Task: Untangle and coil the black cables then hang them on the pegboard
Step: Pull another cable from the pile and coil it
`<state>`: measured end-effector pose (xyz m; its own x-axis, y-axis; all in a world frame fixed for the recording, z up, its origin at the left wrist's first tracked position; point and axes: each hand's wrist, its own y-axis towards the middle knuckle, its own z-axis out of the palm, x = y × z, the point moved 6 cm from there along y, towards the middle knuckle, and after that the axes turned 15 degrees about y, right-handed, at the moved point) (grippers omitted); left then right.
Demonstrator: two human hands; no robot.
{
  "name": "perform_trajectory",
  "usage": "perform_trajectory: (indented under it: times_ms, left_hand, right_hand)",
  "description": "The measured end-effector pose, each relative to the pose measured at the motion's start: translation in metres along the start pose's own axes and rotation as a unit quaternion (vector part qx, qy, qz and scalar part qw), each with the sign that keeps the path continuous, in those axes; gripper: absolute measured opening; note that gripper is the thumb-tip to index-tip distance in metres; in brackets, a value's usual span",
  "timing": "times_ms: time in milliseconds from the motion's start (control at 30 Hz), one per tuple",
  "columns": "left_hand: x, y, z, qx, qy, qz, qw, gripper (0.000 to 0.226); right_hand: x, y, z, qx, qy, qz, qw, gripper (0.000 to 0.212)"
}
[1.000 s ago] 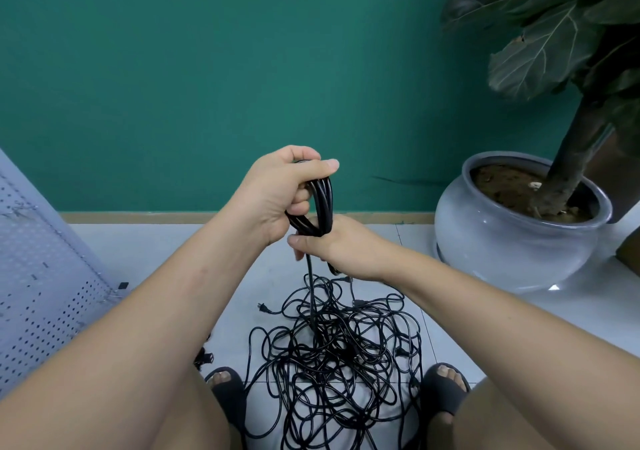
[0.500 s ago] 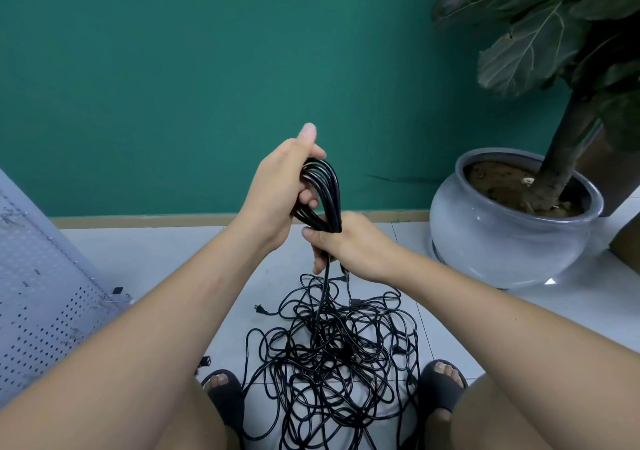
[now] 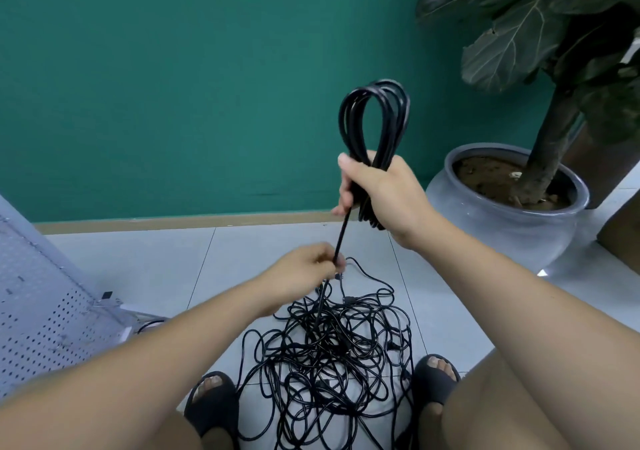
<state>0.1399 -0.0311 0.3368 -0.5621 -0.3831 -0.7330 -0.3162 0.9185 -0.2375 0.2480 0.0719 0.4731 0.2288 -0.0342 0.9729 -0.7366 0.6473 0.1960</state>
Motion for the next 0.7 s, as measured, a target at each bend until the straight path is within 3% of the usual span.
perform_trajectory:
  times_ms: [100, 233, 333, 533, 700]
  left_hand:
    - [0.014, 0.000, 0.027, 0.010, 0.047, 0.013, 0.999, 0.010]
    - [0.021, 0.001, 0.031, 0.005, 0.074, -0.006, 0.997, 0.025]
    - [0.013, 0.000, 0.031, 0.044, 0.100, 0.003, 0.994, 0.031]
    - [-0.025, -0.020, 0.021, 0.062, 0.250, 0.076, 0.963, 0.036]
    - [-0.057, -0.047, 0.003, 0.043, 0.263, 0.130, 0.955, 0.033]
  right_hand:
    - [0.013, 0.004, -0.006, -0.035, 0.060, -0.031, 0.997, 0.038]
    - [0.025, 0.005, -0.011, -0.076, 0.103, -0.062, 0.990, 0.037]
    - [0.026, 0.004, -0.016, -0.111, 0.101, -0.075, 0.986, 0.036]
    - [0.028, 0.002, -0.038, -0.195, -0.013, -0.116, 0.974, 0.035]
    - [0.022, 0.001, -0.049, -0.195, -0.157, -0.102, 0.963, 0.052]
